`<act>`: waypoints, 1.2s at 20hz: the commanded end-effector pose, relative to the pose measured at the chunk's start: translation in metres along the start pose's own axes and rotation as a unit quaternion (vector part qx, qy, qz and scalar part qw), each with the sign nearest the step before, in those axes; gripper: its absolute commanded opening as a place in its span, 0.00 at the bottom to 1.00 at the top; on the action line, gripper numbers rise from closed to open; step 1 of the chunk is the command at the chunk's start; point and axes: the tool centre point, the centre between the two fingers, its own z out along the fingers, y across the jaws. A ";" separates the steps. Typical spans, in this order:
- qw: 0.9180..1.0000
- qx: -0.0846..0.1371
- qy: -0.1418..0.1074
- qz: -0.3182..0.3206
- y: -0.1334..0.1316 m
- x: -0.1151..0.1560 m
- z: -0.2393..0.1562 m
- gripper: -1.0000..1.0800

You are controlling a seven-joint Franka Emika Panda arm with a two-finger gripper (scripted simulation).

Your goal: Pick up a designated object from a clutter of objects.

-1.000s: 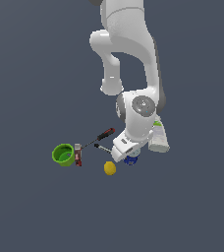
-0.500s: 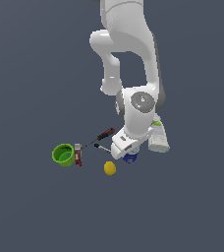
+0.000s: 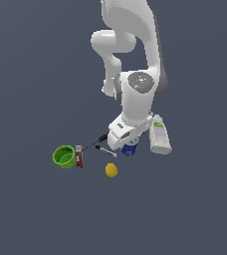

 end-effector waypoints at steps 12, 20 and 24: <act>1.000 0.000 0.003 0.000 0.001 -0.059 -0.114 0.00; 1.000 0.001 0.003 -0.001 0.003 -0.100 -0.191 0.00; 1.000 0.001 0.003 -0.001 0.004 -0.118 -0.227 0.00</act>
